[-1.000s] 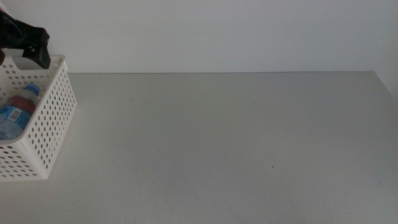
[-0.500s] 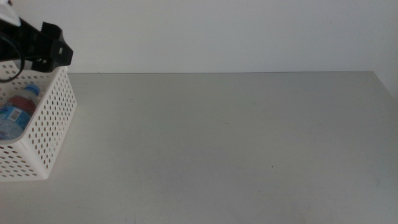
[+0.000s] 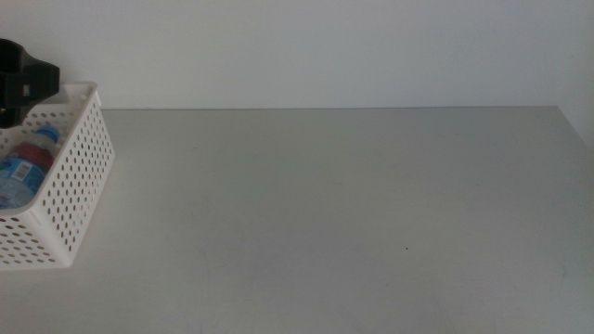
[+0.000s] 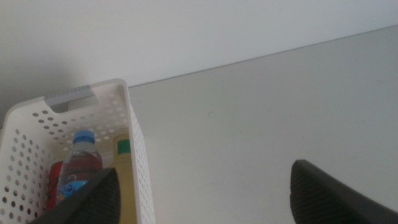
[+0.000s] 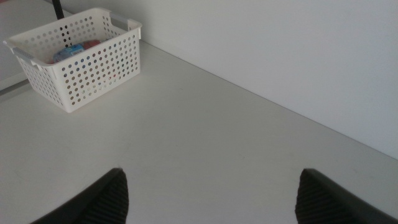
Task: Use arms to grab the bottles and put them into the dustbin to the left of the table.
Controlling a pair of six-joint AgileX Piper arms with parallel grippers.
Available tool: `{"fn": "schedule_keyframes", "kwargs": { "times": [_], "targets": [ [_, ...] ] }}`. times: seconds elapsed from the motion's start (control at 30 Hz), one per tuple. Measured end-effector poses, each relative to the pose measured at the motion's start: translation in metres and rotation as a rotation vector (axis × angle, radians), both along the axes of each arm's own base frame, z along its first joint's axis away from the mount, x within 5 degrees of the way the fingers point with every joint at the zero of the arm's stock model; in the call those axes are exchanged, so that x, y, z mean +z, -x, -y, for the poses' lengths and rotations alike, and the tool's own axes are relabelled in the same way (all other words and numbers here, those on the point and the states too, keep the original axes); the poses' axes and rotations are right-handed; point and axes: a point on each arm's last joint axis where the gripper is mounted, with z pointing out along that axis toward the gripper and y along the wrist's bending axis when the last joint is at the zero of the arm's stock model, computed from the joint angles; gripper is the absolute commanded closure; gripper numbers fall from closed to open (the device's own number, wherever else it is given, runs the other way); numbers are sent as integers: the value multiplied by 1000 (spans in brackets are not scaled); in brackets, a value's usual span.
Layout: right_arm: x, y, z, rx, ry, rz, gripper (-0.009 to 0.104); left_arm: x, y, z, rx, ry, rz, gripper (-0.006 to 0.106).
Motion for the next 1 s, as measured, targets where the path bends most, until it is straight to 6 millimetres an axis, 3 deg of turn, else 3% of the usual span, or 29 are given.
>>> {"fn": "schedule_keyframes", "kwargs": {
  "times": [0.27, 1.0],
  "targets": [
    [0, 0, 0, 0, 0, 0, 20, 7, 12, -2, 0, 7, 42, 7],
    [2, -11, 5, -98, 55, 60, 20, 3, 10, -2, 0, 6, 37, 7]
  ]
}}
